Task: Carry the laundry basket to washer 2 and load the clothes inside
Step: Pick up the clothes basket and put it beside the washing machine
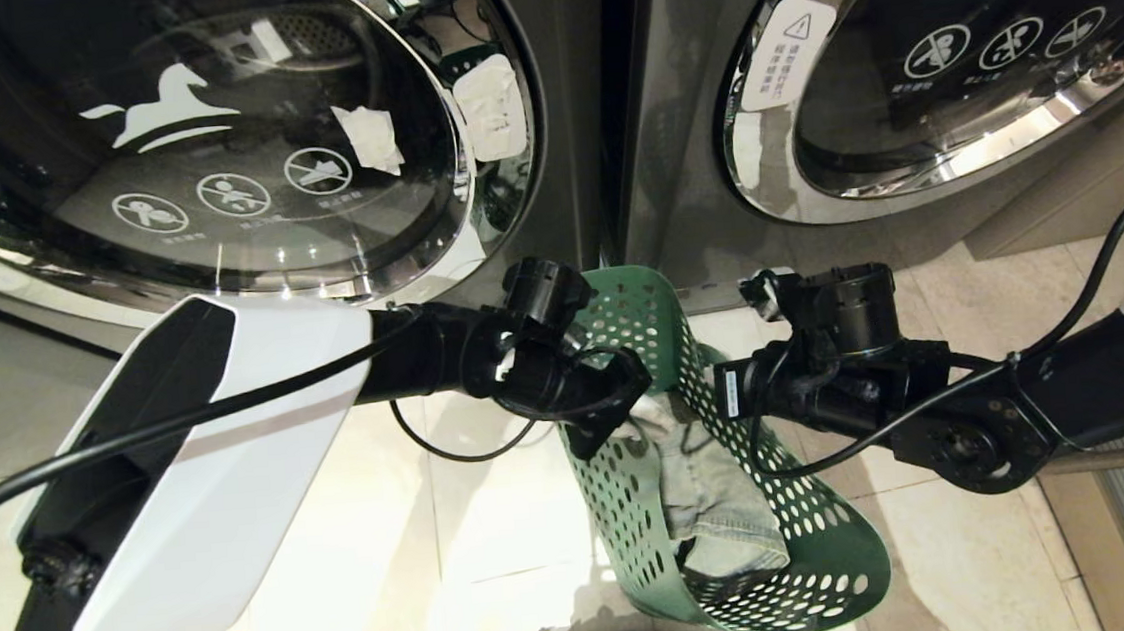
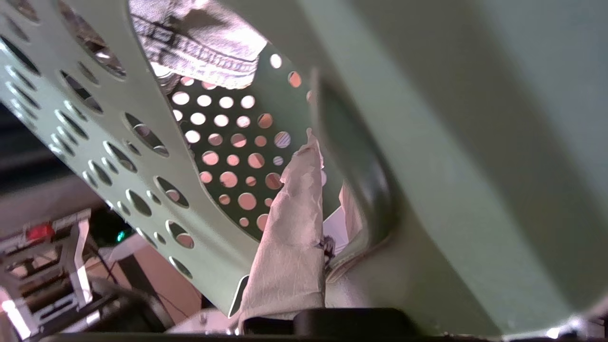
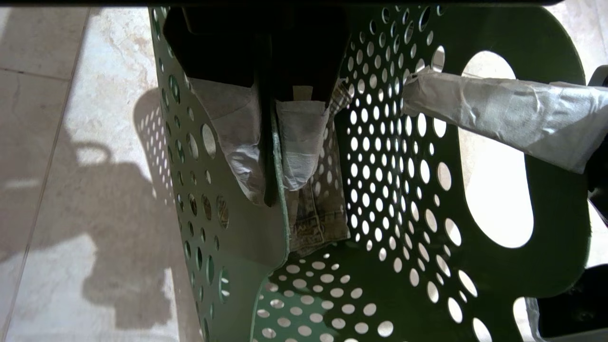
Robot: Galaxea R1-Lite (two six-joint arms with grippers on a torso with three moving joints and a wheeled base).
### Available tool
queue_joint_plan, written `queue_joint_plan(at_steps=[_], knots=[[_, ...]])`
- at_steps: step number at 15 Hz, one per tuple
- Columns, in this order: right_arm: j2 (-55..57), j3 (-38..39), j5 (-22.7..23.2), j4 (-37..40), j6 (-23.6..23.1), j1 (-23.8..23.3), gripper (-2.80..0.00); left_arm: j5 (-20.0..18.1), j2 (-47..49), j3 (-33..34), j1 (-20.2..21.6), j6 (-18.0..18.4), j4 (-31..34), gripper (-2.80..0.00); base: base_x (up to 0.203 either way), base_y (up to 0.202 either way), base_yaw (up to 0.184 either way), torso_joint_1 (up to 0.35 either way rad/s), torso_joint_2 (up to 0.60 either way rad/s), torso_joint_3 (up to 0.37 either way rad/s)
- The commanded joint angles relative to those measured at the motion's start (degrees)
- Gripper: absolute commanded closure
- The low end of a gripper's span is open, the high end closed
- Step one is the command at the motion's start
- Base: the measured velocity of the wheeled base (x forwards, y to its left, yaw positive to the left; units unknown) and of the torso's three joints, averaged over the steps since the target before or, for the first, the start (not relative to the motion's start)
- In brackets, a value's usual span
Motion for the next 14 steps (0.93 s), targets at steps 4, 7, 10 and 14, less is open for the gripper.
queue_joint_plan(at_steps=[4, 7, 10, 14], knots=[[2.4, -0.8, -0.1, -0.2, 0.0, -0.5, 0.0, -0.1, 2.1, -0.5, 0.8, 2.8, -0.2, 0.0, 0.0, 0.0, 0.0, 0.001, 0.01, -0.195], [2.9, -0.9, -0.7, -1.6, -0.2, -0.5, 0.0, 0.3, 2.1, -0.5, 0.9, 5.6, -0.8, 0.0, 0.0, 0.0, 0.0, 0.001, 0.0, -0.065], [5.7, -0.9, -3.4, -5.7, -3.0, -0.6, 0.0, 0.4, 2.6, -0.6, 1.6, 7.9, -1.1, 0.0, 0.0, 0.0, 0.0, 0.0, 0.0, 0.0], [6.7, -0.1, -4.9, -8.5, -6.2, -0.6, 0.0, 1.0, 2.6, -0.6, 2.1, 10.7, -1.1, 0.0, 0.0, 0.0, 0.0, 0.0, 0.0, 0.0]])
